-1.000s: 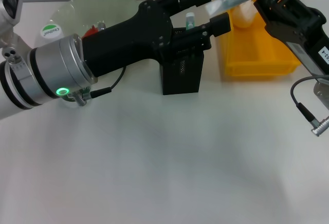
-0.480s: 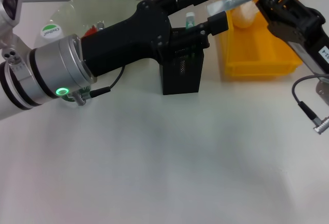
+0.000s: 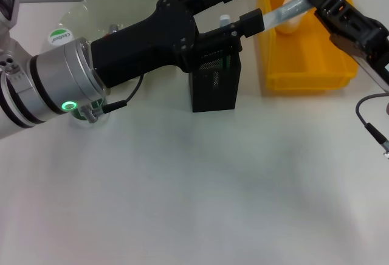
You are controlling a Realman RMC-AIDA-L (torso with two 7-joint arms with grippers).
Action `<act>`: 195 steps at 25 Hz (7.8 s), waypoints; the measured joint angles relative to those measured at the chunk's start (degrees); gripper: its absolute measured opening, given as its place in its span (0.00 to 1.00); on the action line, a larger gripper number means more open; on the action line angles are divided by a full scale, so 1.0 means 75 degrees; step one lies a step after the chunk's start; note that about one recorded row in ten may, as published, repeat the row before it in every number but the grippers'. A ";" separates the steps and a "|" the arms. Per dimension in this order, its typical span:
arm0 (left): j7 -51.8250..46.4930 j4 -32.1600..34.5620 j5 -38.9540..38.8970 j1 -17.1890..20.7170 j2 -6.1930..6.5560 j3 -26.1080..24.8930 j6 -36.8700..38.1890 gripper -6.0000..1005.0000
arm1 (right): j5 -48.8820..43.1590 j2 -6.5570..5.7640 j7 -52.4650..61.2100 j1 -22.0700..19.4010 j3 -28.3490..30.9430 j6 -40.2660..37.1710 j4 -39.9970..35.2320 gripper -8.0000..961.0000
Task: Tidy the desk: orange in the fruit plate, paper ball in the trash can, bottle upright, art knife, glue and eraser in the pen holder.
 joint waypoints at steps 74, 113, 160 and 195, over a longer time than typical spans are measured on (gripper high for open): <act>0.0357 0.0005 -0.0199 0.0021 -0.0042 0.0175 0.0053 0.18 | -0.0166 0.0063 -0.0092 0.0670 -0.0133 0.0016 0.0782 0.27; -0.0836 0.1632 0.1372 0.0189 0.0231 -0.0601 -0.1042 0.20 | -0.0177 0.0004 -0.0274 -0.1243 -0.0048 -0.0085 0.0685 0.57; -0.8931 0.7036 1.2473 -0.2239 -0.0040 0.0846 -0.0530 0.24 | -0.0401 -0.0008 -0.0283 -0.1976 -0.0131 0.0298 0.0384 0.61; -0.5531 0.5668 0.6361 -0.0124 0.0038 -0.1155 -0.1453 0.59 | -0.0575 -0.0022 -0.1208 -0.2253 -0.0119 0.0265 -0.0516 0.63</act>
